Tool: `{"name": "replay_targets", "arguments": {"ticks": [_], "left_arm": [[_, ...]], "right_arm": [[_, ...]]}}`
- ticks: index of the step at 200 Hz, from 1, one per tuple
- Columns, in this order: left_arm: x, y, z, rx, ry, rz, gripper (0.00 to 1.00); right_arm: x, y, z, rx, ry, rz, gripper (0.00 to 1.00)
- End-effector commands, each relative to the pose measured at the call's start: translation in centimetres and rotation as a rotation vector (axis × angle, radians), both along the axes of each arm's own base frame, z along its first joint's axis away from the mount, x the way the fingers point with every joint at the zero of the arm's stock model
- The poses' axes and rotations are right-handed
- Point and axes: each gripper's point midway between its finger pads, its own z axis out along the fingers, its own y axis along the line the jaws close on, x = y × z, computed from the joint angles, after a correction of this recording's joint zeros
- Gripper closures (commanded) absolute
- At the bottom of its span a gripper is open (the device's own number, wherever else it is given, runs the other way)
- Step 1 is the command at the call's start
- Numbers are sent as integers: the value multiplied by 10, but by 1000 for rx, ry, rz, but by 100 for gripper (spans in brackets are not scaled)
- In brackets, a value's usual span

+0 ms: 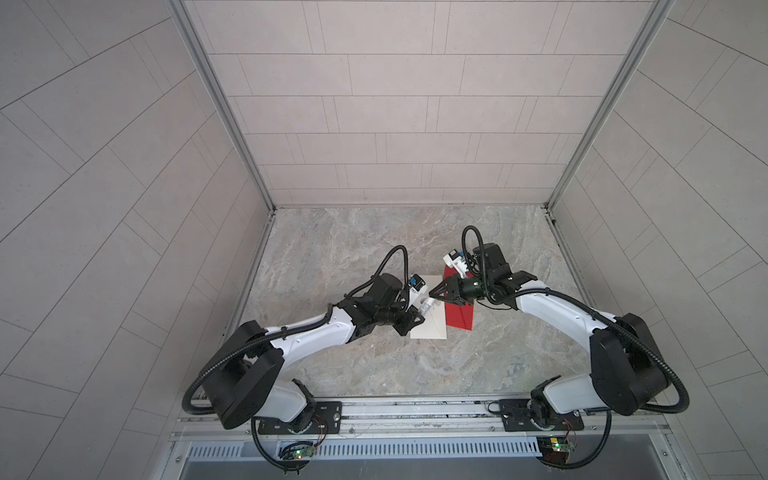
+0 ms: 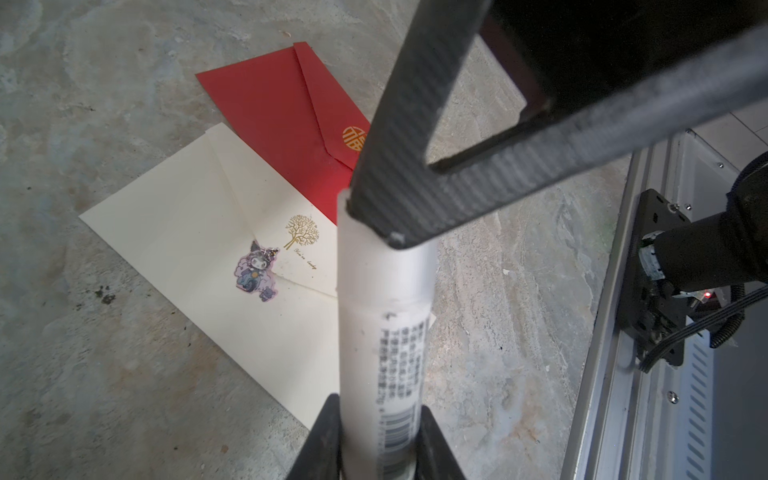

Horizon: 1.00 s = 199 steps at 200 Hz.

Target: Place the letter into the envelope and seal it

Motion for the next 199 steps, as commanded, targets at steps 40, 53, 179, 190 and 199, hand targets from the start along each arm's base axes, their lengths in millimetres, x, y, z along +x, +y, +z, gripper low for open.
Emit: {"name": "replay_targets", "arguments": {"ticks": [40,53,179,190,199], "left_arm": [[59,-38,144,-464,-239,89,100],[59,-29,124,-430,-184,122,100],[66,59,-31,119,284,476,100],[62,59,-40,165,328,466,100],[60,59,-47,201,354,456,100]], "right_arm": [[-50,3,-47,-194,166,140,66],[-38,2,-32,-199,93,107,52],[28,-36,-66,-589,33,-110,63],[27,-36,-73,-631,36,-98,72],[25,-36,-80,-673,40,-79,79]]}}
